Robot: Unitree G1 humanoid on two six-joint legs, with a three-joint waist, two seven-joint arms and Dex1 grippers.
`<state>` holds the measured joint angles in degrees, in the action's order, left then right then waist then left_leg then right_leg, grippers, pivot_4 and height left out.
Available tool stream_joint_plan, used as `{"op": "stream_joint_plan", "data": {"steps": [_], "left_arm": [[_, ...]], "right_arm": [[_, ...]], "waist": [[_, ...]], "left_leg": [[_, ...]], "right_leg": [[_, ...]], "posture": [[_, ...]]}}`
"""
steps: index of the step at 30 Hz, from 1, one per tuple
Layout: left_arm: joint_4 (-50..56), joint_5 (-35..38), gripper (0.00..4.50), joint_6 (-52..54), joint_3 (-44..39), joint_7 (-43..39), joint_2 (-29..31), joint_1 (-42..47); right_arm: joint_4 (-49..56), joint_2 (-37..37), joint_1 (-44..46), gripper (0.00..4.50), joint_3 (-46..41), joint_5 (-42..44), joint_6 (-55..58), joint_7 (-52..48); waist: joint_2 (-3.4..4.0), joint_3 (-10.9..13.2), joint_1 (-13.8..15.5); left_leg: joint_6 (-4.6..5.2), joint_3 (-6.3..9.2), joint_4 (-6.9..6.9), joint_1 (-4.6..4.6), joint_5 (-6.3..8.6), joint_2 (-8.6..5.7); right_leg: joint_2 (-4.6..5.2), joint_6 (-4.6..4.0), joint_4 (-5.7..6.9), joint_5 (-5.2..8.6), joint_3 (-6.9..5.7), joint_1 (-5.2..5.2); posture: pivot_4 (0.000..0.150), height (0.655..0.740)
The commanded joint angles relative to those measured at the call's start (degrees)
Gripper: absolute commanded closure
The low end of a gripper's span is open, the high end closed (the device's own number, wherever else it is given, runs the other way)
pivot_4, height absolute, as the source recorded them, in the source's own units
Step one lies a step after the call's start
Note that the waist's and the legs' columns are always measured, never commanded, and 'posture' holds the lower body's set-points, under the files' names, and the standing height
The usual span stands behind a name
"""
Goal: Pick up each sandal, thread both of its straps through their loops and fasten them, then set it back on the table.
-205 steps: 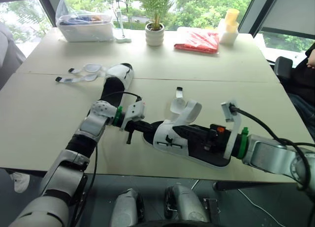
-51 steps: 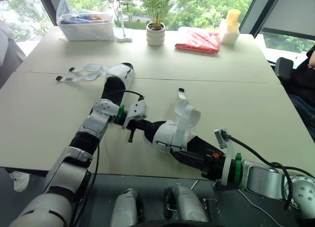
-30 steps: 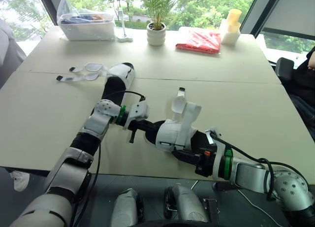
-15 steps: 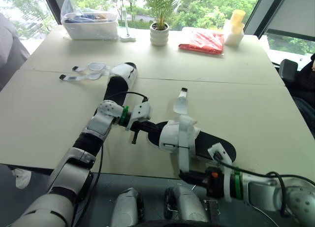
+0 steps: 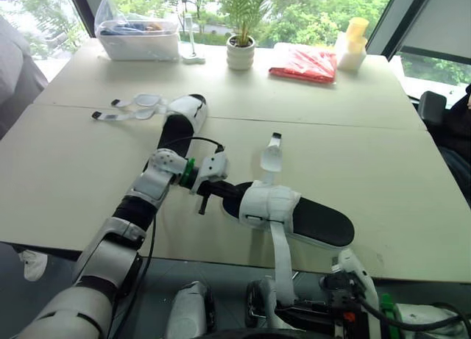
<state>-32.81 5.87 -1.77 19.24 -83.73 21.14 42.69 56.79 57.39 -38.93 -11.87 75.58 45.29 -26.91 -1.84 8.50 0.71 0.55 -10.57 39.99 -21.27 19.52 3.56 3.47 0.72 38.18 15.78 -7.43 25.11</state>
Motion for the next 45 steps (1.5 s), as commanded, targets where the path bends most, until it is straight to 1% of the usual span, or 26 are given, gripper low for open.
{"op": "stream_joint_plan", "data": {"steps": [1,4,6,8,11,14,17,21,27,30,31,34,37,38,41,42,45], "left_arm": [[-1.23,-1.68,4.50,-0.84,1.54,-0.31,-0.87,0.03],[-1.66,-2.03,4.50,-1.64,1.56,-0.35,-0.97,-0.06],[-2.25,-2.40,4.50,-2.67,1.69,-0.35,-0.92,-0.11],[-2.53,-3.07,4.50,-4.34,2.14,-0.43,-0.59,-0.44],[-2.35,-3.66,4.50,-6.15,2.58,-0.37,-0.26,-1.16],[-1.82,-3.49,4.50,-6.02,2.46,-0.25,-0.26,-1.61],[-0.88,-3.34,4.50,-5.52,2.23,-0.03,0.02,-2.23],[-0.13,-3.28,4.50,-5.09,2.05,0.34,0.45,-2.76],[0.81,-3.06,4.50,-4.32,1.90,1.02,0.53,-3.27],[1.37,-2.94,4.50,-3.90,1.87,1.17,0.72,-3.54],[1.48,-2.93,4.50,-3.75,1.87,1.21,0.74,-3.57],[1.77,-2.85,4.50,-3.52,1.85,1.19,0.82,-3.73],[1.91,-2.86,4.50,-3.44,1.88,1.27,0.77,-3.82],[1.96,-2.84,4.50,-3.40,1.88,1.28,0.75,-3.83],[1.65,-2.86,4.50,-3.63,1.86,1.26,0.76,-3.88],[1.49,-2.89,4.50,-3.77,1.87,1.26,0.76,-3.91],[1.36,-2.99,4.50,-4.05,2.02,1.10,0.83,-3.93]], "right_arm": [[3.21,2.26,1.13,4.41,-2.80,2.17,-4.00,-4.98],[3.21,4.63,4.70,4.41,-6.52,7.89,-5.75,-5.25],[3.21,5.81,7.41,4.41,-7.85,10.64,-6.30,-3.74],[1.87,8.00,12.66,4.41,-8.49,14.33,-6.59,-1.83],[-4.29,11.22,24.10,4.41,-6.01,20.56,-6.08,1.62],[-10.96,10.05,32.41,4.41,-1.03,22.94,-4.83,7.22],[-18.21,7.62,40.16,4.41,3.83,20.36,-2.49,10.60],[-24.16,3.58,47.39,4.41,9.13,16.23,1.21,14.08],[-30.63,-2.54,53.82,4.41,12.01,11.47,5.35,16.44],[-31.66,-4.22,55.81,3.57,11.93,10.47,7.16,16.41],[-31.72,-4.47,56.15,3.17,11.48,10.82,7.64,16.62],[-30.42,-3.77,56.05,1.71,9.14,12.02,8.92,16.71],[-28.72,-1.58,55.05,0.22,5.11,13.77,10.05,16.21],[-28.56,-0.17,54.51,0.03,2.75,14.95,10.46,16.10],[-28.88,1.73,54.03,0.03,-0.10,16.06,11.36,16.22],[-29.00,1.88,54.11,0.03,-0.11,15.96,11.68,16.19],[-32.25,0.63,58.63,0.03,3.80,16.41,14.11,16.76]], "waist": [[-0.01,-0.01,0.02],[-0.01,-0.01,0.05],[-0.02,-0.01,0.09],[-0.02,-0.01,0.05],[-0.02,-0.01,-0.06],[-0.04,-0.01,0.01],[-0.04,-0.01,0.00],[0.00,-0.03,-0.11],[0.06,-0.07,-0.14],[0.07,-0.07,-0.12],[0.07,-0.07,-0.13],[0.08,-0.08,-0.12],[0.08,-0.08,-0.10],[0.08,-0.08,-0.10],[0.08,-0.08,-0.16],[0.10,-0.09,-0.23],[0.15,-0.12,-0.47]], "left_leg": [[0.00,0.01,0.00,0.00,0.00,0.00],[0.01,0.03,0.00,0.00,0.00,-0.02],[0.01,0.04,0.01,0.00,0.00,-0.02],[0.01,0.07,0.01,0.00,0.00,-0.02],[0.01,0.08,0.04,0.08,0.00,-0.02],[0.02,0.12,0.03,0.09,0.01,-0.02],[0.02,0.14,0.03,0.05,0.01,-0.02],[0.02,0.14,0.06,0.07,0.01,-0.02],[0.02,0.13,0.07,0.06,0.01,-0.01],[0.02,0.13,0.07,0.06,0.01,-0.01],[0.02,0.13,0.07,0.05,0.01,-0.01],[0.02,0.14,0.06,0.05,0.01,-0.01],[0.02,0.14,0.06,0.04,0.01,-0.01],[0.02,0.14,0.06,0.04,0.01,-0.01],[0.02,0.15,0.05,0.04,0.01,-0.01],[0.02,0.15,0.05,0.05,0.01,-0.01],[0.02,0.15,0.05,0.10,0.01,0.00]], "right_leg": [[0.00,0.00,0.00,0.00,0.00,0.00],[0.00,0.00,-0.02,0.00,-0.01,-0.01],[0.00,0.00,-0.03,0.00,-0.02,-0.03],[0.01,0.00,-0.03,0.00,-0.05,-0.04],[0.02,-0.01,-0.05,-0.01,-0.05,-0.13],[0.04,-0.02,-0.07,-0.01,-0.09,-0.16],[0.06,-0.02,-0.07,-0.01,-0.13,-0.16],[0.06,-0.02,-0.04,-0.01,-0.18,-0.17],[0.08,-0.02,-0.02,-0.02,-0.20,-0.18],[0.08,-0.02,-0.01,-0.02,-0.21,-0.18],[0.08,-0.02,-0.01,-0.02,-0.21,-0.17],[0.08,-0.02,-0.01,-0.02,-0.24,-0.17],[0.09,-0.02,-0.01,-0.02,-0.24,-0.17],[0.09,-0.02,-0.01,-0.02,-0.25,-0.17],[0.09,-0.02,-0.01,-0.02,-0.25,-0.18],[0.09,-0.02,-0.01,-0.02,-0.26,-0.18],[0.09,-0.02,0.00,-0.02,-0.26,-0.22]], "posture": [[0.150,0.7278],[0.150,0.7278],[0.150,0.7278],[0.150,0.7278],[0.150,0.7278],[0.150,0.7278],[0.150,0.7278],[0.150,0.7278],[0.150,0.7278],[0.150,0.7278],[0.150,0.7278],[0.150,0.7278],[0.150,0.7278],[0.150,0.7278],[0.150,0.7278],[0.150,0.7278],[0.150,0.7278]]}}
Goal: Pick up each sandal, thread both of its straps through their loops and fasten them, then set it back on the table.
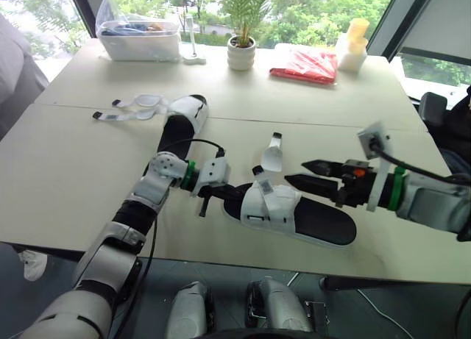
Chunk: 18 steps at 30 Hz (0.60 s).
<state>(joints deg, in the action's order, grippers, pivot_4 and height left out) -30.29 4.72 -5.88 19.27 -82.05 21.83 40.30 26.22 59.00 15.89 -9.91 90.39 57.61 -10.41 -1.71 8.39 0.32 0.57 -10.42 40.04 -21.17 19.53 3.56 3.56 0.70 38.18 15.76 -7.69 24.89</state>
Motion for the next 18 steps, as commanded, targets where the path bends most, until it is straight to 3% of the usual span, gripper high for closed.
{"op": "stream_joint_plan", "data": {"steps": [1,8,18], "left_arm": [[-1.22,-1.87,4.50,-0.03,2.01,-0.60,0.15,-1.53],[-0.48,-1.87,4.50,0.10,1.90,-0.03,-0.01,-1.90],[2.00,-1.65,4.50,1.43,1.54,1.25,0.59,-3.45]], "right_arm": [[-2.59,-1.52,5.14,0.03,2.95,1.63,2.53,0.43],[-17.81,-12.60,23.71,0.03,20.50,-17.26,11.08,-3.67],[-23.00,-18.03,28.25,0.03,23.35,-30.65,16.32,-12.76]], "waist": [[0.05,-0.03,-0.20],[0.27,-0.16,-0.93],[0.32,-0.19,-1.02]], "left_leg": [[0.00,0.00,0.00,0.00,0.00,0.00],[0.00,-0.02,0.04,-0.02,0.00,0.00],[0.00,-0.02,0.03,-0.20,0.00,-0.02]], "right_leg": [[0.00,0.00,0.00,0.00,0.00,0.00],[0.02,0.00,0.04,0.00,0.00,0.01],[0.08,0.01,0.04,-0.01,-0.10,0.15]], "posture": [[0.150,0.7278],[0.150,0.7278],[0.150,0.7278]]}}
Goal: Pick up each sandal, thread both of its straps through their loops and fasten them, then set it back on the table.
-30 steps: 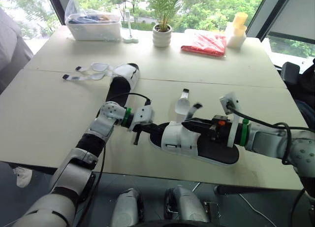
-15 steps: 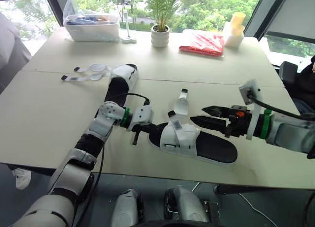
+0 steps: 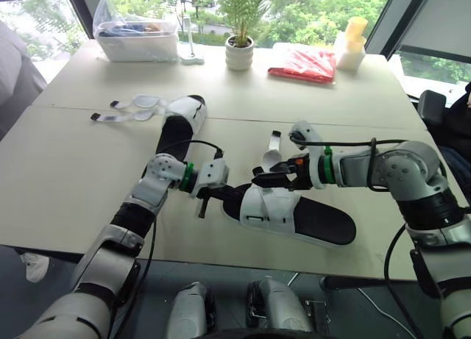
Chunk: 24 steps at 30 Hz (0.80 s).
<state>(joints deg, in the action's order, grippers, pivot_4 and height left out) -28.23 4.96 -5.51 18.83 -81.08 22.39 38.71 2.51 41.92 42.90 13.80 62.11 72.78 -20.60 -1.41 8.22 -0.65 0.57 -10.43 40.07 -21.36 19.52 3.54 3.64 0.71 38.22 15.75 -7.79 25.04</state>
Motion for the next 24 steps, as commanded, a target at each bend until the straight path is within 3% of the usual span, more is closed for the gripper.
{"op": "stream_joint_plan", "data": {"steps": [1,2,5,10,21,24], "left_arm": [[0.18,-1.86,4.50,1.20,1.99,0.43,0.06,-1.99],[0.34,-1.83,4.50,1.32,1.95,0.56,0.10,-2.10],[0.56,-1.80,4.50,1.55,1.86,0.80,0.18,-2.22],[0.62,-1.79,4.50,1.58,1.84,0.98,0.33,-2.39],[-0.04,-1.75,4.50,1.75,1.68,0.81,0.53,-1.55],[-0.48,-1.80,4.50,1.51,1.68,0.70,0.58,-1.37]], "right_arm": [[0.85,-1.25,1.20,0.03,-0.43,-3.14,1.50,-3.29],[1.26,-1.86,1.26,0.03,-0.72,-3.40,1.94,-4.07],[2.29,-3.83,1.57,1.24,-2.37,-3.69,3.20,-5.58],[4.01,-4.36,1.20,3.81,-2.76,-6.96,3.13,-7.74],[4.94,-3.92,-0.91,3.81,-5.34,-12.02,2.94,-10.67],[4.72,-5.12,-0.91,2.92,-6.64,-12.45,3.91,-10.31]], "waist": [[0.04,-0.03,-0.07],[0.06,-0.03,-0.07],[0.07,-0.04,-0.04],[0.08,-0.05,-0.02],[0.09,-0.05,-0.05],[0.09,-0.06,-0.07]], "left_leg": [[0.00,0.00,0.00,0.01,0.00,0.00],[0.00,0.00,0.00,0.01,0.00,0.00],[0.00,0.00,0.00,0.01,0.00,0.00],[0.00,0.00,0.00,0.00,0.00,0.00],[0.00,-0.01,0.00,0.01,0.00,0.00],[0.00,-0.01,0.00,0.01,0.00,0.00]], "right_leg": [[0.00,0.00,0.01,0.00,0.00,0.00],[0.00,0.00,0.01,0.00,0.00,0.00],[0.00,0.00,0.01,0.00,0.00,0.00],[0.01,0.00,0.00,0.00,0.00,0.00],[0.01,0.00,0.01,0.00,-0.01,0.00],[0.01,0.00,0.01,0.00,0.00,0.00]], "posture": [[0.150,0.7278],[0.150,0.7278],[0.150,0.7278],[0.150,0.7278],[0.150,0.7278],[0.150,0.7278]]}}
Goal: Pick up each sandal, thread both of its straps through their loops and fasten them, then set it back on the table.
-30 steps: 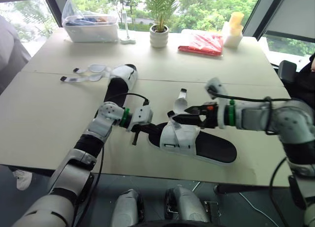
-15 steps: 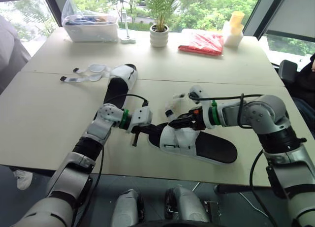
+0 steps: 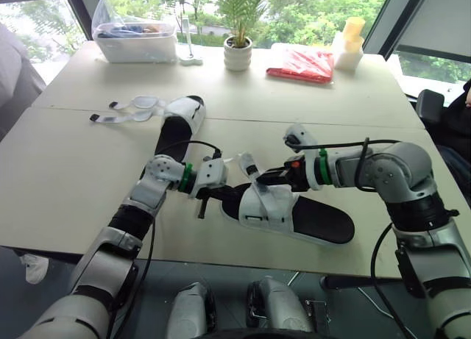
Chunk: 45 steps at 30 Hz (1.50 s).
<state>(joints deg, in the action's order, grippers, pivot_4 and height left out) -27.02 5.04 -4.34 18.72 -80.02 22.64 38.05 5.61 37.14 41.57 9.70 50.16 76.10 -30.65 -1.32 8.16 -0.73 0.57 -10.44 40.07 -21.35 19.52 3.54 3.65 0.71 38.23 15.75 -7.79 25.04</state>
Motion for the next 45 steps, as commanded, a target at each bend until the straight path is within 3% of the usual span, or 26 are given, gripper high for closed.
{"op": "stream_joint_plan", "data": {"steps": [1,2,7,10,13,14,21,30,32,37,45], "left_arm": [[-1.78,-1.90,4.50,0.29,1.79,-0.37,0.30,-0.68],[-1.85,-1.90,4.50,0.23,1.79,-0.36,0.26,-0.62],[-2.35,-2.00,4.50,-0.03,1.76,-0.30,0.09,-0.32],[-2.47,-2.03,4.50,-0.06,1.71,-0.32,0.14,-0.25],[-2.54,-2.01,4.50,-0.04,1.64,-0.34,0.20,-0.23],[-2.51,-1.99,4.50,0.01,1.62,-0.31,0.18,-0.26],[-2.68,-2.00,4.50,-0.15,1.64,-0.19,0.06,-0.49],[-2.64,-2.26,4.50,-0.24,2.00,0.05,-0.34,-0.51],[-2.74,-2.43,4.50,-0.53,2.20,0.02,-0.39,-0.61],[-2.97,-3.00,4.50,-2.10,3.04,-0.63,-0.02,-0.77],[-4.46,-3.11,4.50,-3.24,3.27,-0.81,-0.51,0.24]], "right_arm": [[1.52,-0.66,0.36,2.48,-2.55,-0.78,0.84,-0.19],[1.57,-0.92,0.16,2.05,-2.40,-1.07,0.95,-0.27],[1.98,-2.36,-0.44,2.05,-2.99,-1.62,2.11,-0.70],[2.47,-2.83,-0.70,2.87,-3.42,-1.60,2.91,-1.00],[3.42,-2.73,-1.03,4.37,-3.24,-1.70,3.31,-1.44],[3.79,-2.58,-1.10,4.45,-3.08,-1.98,3.24,-1.53],[4.78,-1.40,-0.66,4.45,-4.74,-2.65,3.22,-2.73],[6.13,-6.02,1.53,4.45,-31.42,9.32,16.06,4.05],[7.22,-5.57,0.20,4.45,-34.07,10.79,16.40,5.97],[7.68,-6.80,-2.30,4.45,-36.02,11.92,16.40,10.86],[5.94,-4.59,-11.63,4.45,-24.77,1.77,8.07,9.67]], "waist": [[0.00,0.00,0.00],[0.00,0.00,-0.01],[0.01,-0.01,-0.05],[0.01,-0.01,-0.02],[0.01,-0.01,-0.03],[0.02,-0.01,-0.03],[0.02,-0.01,-0.03],[0.02,-0.01,0.09],[0.03,-0.01,0.08],[0.13,-0.06,-0.17],[0.25,-0.16,-0.14]], "left_leg": [[0.00,0.00,0.00,0.00,0.00,0.00],[0.00,0.00,0.00,0.00,0.00,0.00],[0.00,0.00,0.00,0.00,0.00,0.00],[0.00,0.00,0.00,0.00,0.00,0.00],[0.00,0.00,0.00,0.00,0.00,0.00],[0.00,0.00,0.00,0.00,0.00,0.00],[0.00,0.00,-0.01,0.00,0.00,0.00],[0.00,0.01,-0.01,0.00,0.00,0.00],[0.00,0.02,-0.01,-0.02,0.00,0.00],[0.00,0.01,-0.03,0.01,0.00,-0.01],[0.00,-0.01,-0.05,0.03,0.00,-0.02]], "right_leg": [[0.00,0.00,0.00,0.00,0.00,0.00],[0.00,0.00,0.00,0.00,0.00,0.00],[0.00,0.00,0.00,0.00,0.00,0.00],[0.00,0.00,0.00,0.00,0.00,0.00],[0.00,0.00,0.00,0.00,0.00,0.00],[0.00,0.00,0.00,0.00,0.00,0.00],[0.00,0.00,0.00,0.00,0.00,0.00],[0.01,0.00,0.00,0.00,0.00,0.00],[0.02,0.00,0.00,0.00,0.00,0.00],[0.02,-0.01,0.01,0.00,0.00,0.00],[0.02,0.00,-0.01,0.00,0.01,-0.01]], "posture": [[0.150,0.7278],[0.150,0.7278],[0.150,0.7278],[0.150,0.7278],[0.150,0.7278],[0.150,0.7278],[0.150,0.7278],[0.150,0.7278],[0.150,0.7278],[0.150,0.7278],[0.150,0.7278]]}}
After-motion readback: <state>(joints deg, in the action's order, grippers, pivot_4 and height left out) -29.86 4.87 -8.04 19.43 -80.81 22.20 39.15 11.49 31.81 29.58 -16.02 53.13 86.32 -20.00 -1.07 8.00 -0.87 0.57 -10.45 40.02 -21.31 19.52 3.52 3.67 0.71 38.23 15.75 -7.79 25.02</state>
